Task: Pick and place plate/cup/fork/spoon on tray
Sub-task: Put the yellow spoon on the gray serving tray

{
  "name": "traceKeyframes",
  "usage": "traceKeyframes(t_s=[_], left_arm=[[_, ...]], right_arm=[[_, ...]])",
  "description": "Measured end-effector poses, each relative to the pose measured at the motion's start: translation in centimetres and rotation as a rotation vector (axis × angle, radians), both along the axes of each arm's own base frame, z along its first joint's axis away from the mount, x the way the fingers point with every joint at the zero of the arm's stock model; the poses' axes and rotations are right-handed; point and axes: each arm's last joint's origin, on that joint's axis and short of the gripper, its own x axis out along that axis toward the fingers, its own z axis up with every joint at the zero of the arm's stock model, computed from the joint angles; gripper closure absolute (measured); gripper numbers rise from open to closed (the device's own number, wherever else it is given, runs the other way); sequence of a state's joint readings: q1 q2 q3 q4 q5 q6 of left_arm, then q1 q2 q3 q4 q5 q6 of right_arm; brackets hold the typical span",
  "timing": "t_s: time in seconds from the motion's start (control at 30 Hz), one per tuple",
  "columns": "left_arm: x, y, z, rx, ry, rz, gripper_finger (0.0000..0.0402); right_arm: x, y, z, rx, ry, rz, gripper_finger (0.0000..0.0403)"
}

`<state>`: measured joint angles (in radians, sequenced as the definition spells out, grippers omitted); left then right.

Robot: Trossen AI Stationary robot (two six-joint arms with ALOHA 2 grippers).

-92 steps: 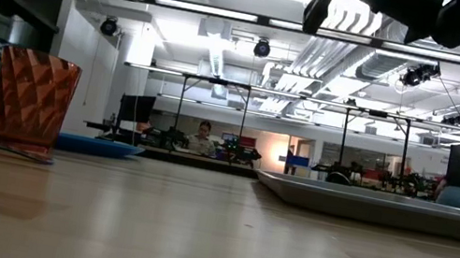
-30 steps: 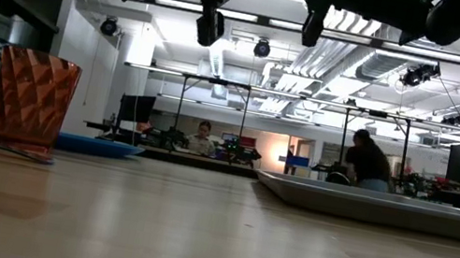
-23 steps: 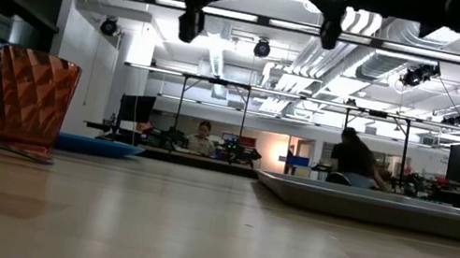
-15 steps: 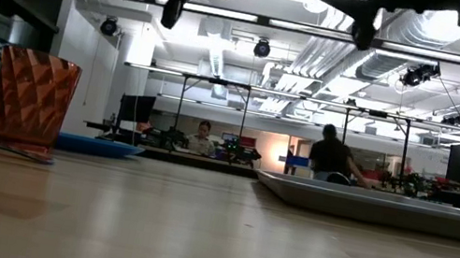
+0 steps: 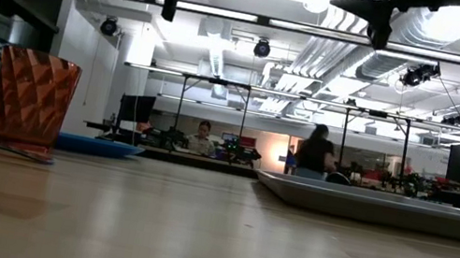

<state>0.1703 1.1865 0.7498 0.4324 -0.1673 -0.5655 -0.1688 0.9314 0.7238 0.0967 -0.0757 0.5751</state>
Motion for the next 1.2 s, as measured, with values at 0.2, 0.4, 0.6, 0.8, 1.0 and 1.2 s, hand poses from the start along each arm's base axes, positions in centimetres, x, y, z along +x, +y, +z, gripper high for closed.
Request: traceKeyframes(t_s=[0.2,0.4,0.6,0.8,1.0,1.2], left_arm=[[0.6,0.1,-0.4,-0.004,-0.017,0.000,0.0380],[1.4,0.2,-0.8,-0.024,-0.044,0.002,0.0380],[1.8,0.3,-1.1,-0.036,-0.069,-0.001,0.0380],[1.9,0.1,-1.0,-0.046,-0.075,-0.010,0.0380],[2.1,-0.7,-0.8,-0.046,-0.115,-0.015,0.0380],[3.9,-2.2,-1.8,-0.092,-0.203,-0.052,0.0380]], right_arm=[[0.1,0.0,-0.1,0.000,0.003,-0.001,0.0226],[0.1,0.0,-0.1,0.001,0.008,-0.002,0.0226],[0.1,0.0,-0.1,0.001,0.008,-0.002,0.0226],[0.1,0.0,-0.1,0.001,0.008,-0.002,0.0226],[0.1,0.0,-0.1,0.004,0.007,-0.007,0.0226],[0.7,-0.2,0.4,0.011,-0.070,-0.066,0.0226]])
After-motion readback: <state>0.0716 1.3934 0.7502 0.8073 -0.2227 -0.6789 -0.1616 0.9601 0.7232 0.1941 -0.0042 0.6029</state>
